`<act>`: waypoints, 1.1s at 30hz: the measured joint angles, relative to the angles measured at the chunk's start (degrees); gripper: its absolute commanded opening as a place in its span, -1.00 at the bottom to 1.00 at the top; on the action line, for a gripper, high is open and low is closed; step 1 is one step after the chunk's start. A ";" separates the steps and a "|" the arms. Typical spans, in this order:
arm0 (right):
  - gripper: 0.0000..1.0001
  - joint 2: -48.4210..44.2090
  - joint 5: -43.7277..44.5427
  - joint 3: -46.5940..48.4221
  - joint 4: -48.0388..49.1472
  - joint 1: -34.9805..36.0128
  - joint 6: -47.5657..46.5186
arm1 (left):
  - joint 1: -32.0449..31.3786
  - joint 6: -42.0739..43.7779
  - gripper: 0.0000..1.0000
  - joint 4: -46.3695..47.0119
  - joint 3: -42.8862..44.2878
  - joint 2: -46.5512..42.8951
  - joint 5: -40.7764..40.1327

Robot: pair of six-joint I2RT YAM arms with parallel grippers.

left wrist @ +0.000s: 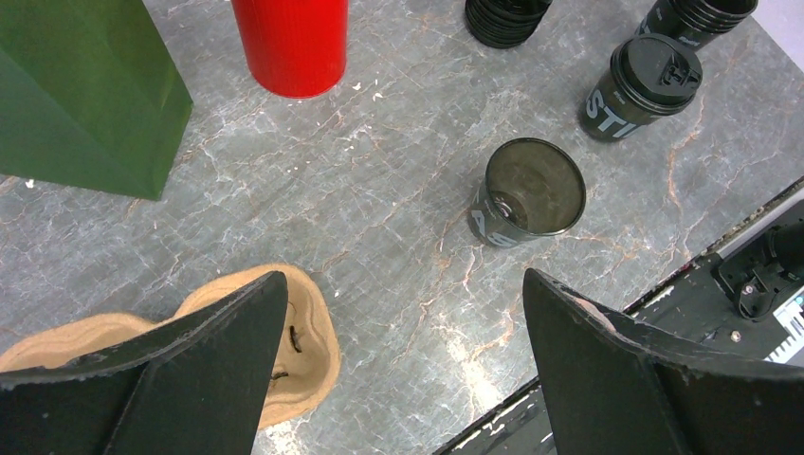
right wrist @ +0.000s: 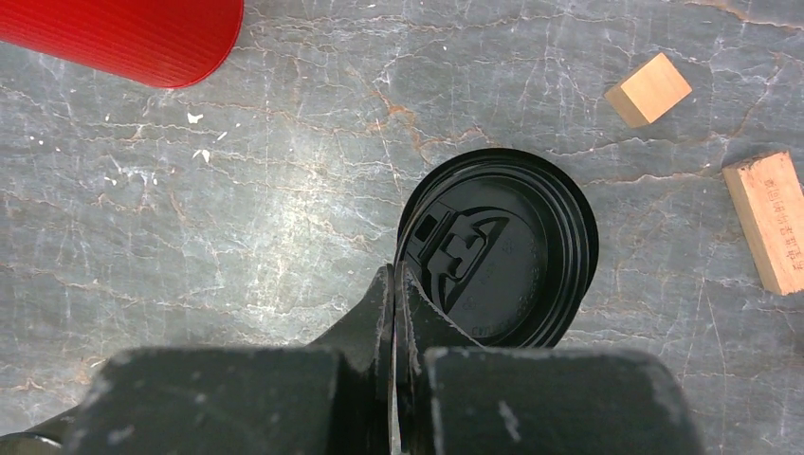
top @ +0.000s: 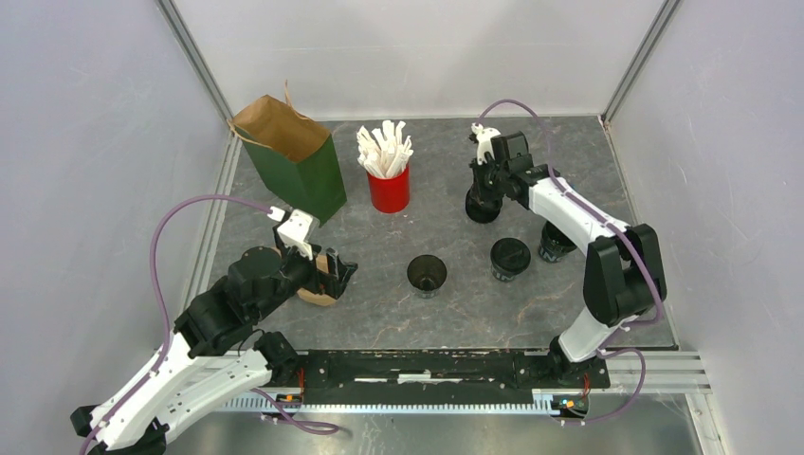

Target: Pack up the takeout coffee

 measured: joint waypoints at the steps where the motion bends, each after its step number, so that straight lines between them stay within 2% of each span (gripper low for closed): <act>1: -1.00 -0.39 -0.11 0.02 -0.13 0.00 0.07 | 0.00 0.00 0.99 0.00 0.00 0.00 0.00; 11: -1.00 -6.49 -3.23 -0.13 -0.83 0.00 1.90 | 0.00 0.00 0.99 0.00 0.00 0.02 -0.94; 19: -1.00 -19.04 -7.82 -7.10 0.70 2.03 6.58 | 0.00 0.07 0.99 0.28 0.85 1.88 -0.70; 22: -1.00 -23.96 -8.52 -10.60 2.01 5.53 9.14 | 0.02 1.68 0.99 1.99 1.03 3.06 1.64; 26: -1.00 -30.29 -9.07 -16.24 5.95 13.77 14.49 | 0.00 4.44 0.99 7.21 0.11 3.67 8.46; 33: -1.00 -37.75 -8.55 -23.39 15.96 25.46 24.76 | 0.00 10.36 0.99 21.73 -9.38 -0.22 21.35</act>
